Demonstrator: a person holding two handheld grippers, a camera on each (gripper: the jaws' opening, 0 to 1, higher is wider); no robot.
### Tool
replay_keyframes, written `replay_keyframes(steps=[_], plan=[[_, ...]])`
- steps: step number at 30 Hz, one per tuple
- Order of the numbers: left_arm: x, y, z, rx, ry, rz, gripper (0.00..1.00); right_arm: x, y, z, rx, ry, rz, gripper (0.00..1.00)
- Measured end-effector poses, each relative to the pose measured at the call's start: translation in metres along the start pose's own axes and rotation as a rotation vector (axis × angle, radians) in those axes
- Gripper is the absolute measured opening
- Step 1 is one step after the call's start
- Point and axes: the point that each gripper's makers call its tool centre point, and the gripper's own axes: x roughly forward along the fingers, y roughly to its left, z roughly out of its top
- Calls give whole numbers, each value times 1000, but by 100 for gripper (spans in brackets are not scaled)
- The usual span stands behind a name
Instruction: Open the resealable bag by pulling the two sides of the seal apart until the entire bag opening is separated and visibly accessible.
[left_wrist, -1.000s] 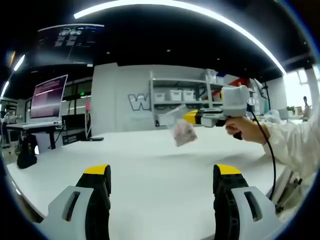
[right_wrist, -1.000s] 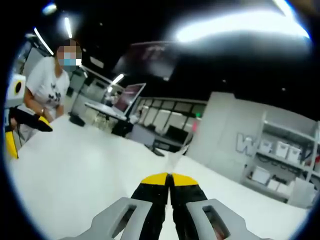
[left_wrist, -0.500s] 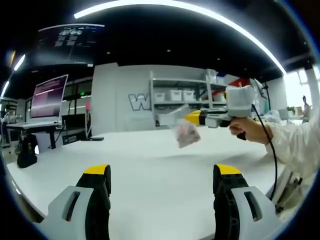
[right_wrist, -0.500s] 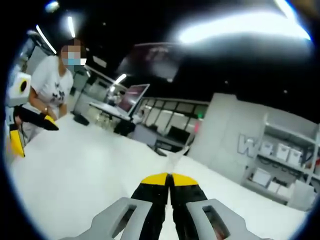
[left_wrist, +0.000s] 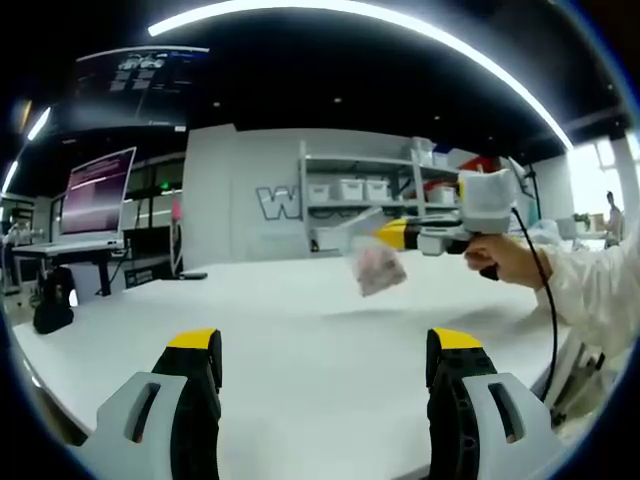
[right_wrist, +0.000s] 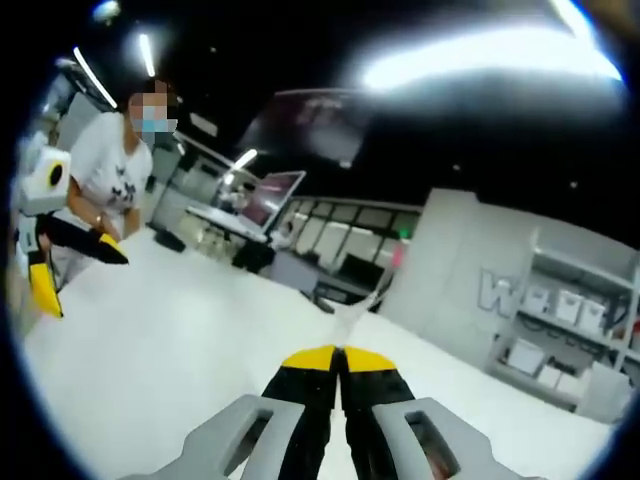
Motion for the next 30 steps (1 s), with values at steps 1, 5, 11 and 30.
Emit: replay_keyframes(steps=[1, 5, 11, 30], plan=[[0, 0, 0, 0, 1, 0, 83, -1, 1, 1, 4, -3, 3, 0], [0, -1, 0, 1, 2, -1, 83, -9, 6, 4, 6, -14, 10, 0], [1, -3, -2, 0, 3, -6, 83, -16, 10, 5, -8, -17, 20, 0], [2, -6, -2, 9, 7, -14, 83, -42, 14, 11, -5, -35, 12, 0]])
